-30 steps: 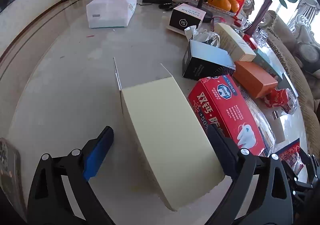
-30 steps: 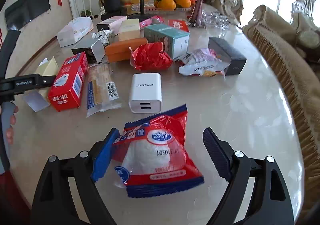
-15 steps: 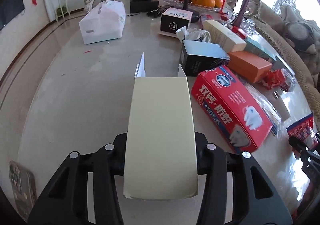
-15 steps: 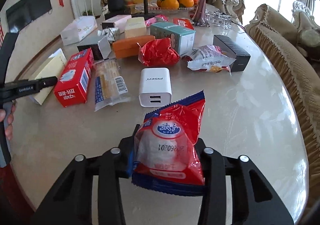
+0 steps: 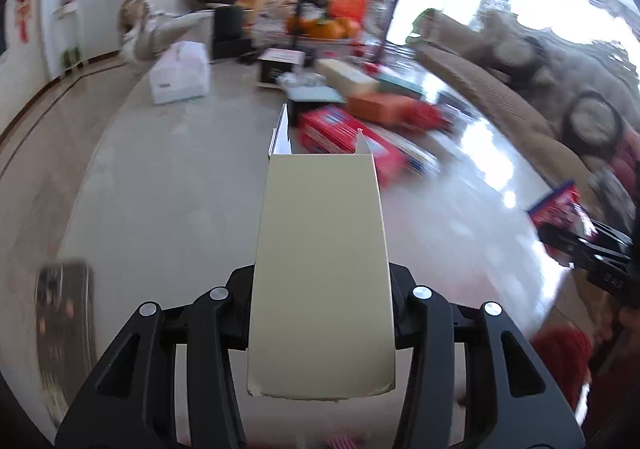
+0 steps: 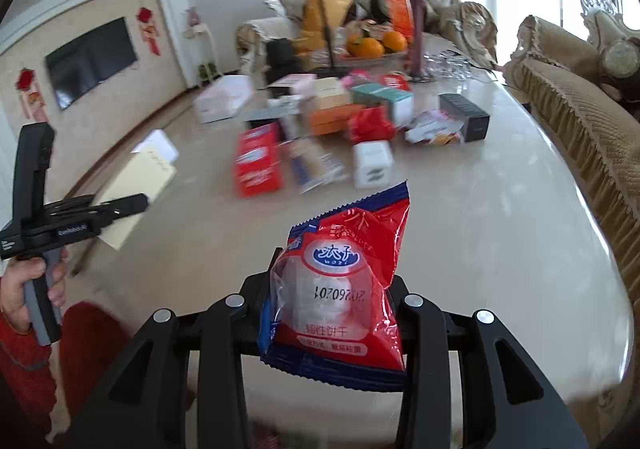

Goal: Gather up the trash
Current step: 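Drop the cream box into the wastebasket with left tool while right tool drops the bread packet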

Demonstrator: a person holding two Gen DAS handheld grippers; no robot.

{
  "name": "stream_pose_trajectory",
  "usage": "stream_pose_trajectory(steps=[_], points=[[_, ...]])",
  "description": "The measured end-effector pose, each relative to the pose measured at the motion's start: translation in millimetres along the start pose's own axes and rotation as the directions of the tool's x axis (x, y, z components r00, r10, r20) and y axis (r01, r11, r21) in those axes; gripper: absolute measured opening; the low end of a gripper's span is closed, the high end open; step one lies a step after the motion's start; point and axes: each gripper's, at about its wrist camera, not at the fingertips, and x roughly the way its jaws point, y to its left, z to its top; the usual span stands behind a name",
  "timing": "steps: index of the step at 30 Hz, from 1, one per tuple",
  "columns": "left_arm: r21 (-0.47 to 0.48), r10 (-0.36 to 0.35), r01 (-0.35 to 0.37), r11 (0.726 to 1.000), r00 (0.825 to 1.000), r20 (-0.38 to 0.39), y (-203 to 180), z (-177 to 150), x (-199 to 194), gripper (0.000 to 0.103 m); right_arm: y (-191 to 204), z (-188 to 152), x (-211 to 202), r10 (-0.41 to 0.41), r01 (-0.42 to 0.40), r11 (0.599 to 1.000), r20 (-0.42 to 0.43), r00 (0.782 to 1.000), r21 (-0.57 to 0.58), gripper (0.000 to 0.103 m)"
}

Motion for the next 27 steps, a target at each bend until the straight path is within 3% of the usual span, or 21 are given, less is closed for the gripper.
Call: stream_pose_trajectory(steps=[4, 9, 14, 18, 21, 23, 25, 27], points=[[0.085, -0.08, 0.083, 0.993, 0.996, -0.028, -31, -55, -42, 0.046, 35, -48, -37, 0.057, -0.057, 0.998, -0.016, 0.998, -0.005, 0.036], [0.127, -0.138, 0.153, 0.98, 0.983, -0.121, -52, -132, -62, 0.046, 66, -110, -43, 0.076, -0.076, 0.997, -0.13, 0.989, 0.0, 0.036], [0.109, -0.131, 0.161, 0.981, 0.96, -0.248, -55, -191, -25, 0.046, 80, -173, -3, 0.049, -0.045, 0.999, -0.294, 0.955, 0.02, 0.036], [0.083, -0.123, 0.161, 0.983, 0.931, -0.343, -55, -224, 17, 0.046, 88, -208, 36, 0.021, -0.025, 1.0, -0.406, 0.913, -0.004, 0.036], [0.048, -0.142, 0.177, 0.983, 0.902, -0.407, -51, -242, 37, 0.047, 89, -217, 52, 0.002, -0.015, 1.0, -0.436, 0.9, -0.026, 0.036], [0.042, -0.118, 0.149, 0.988, 0.896, -0.428, -48, -249, 45, 0.049, 87, -222, 57, -0.017, -0.004, 0.999, -0.443, 0.896, -0.046, 0.036], [0.03, -0.105, 0.13, 0.991, 0.898, -0.428, -43, -251, 44, 0.067, 86, -224, 60, -0.021, 0.001, 0.999, -0.453, 0.891, -0.044, 0.039], [0.026, -0.096, 0.118, 0.993, 0.903, -0.419, -44, -253, 41, 0.068, 85, -226, 61, -0.043, 0.022, 0.998, -0.461, 0.886, -0.052, 0.058]])
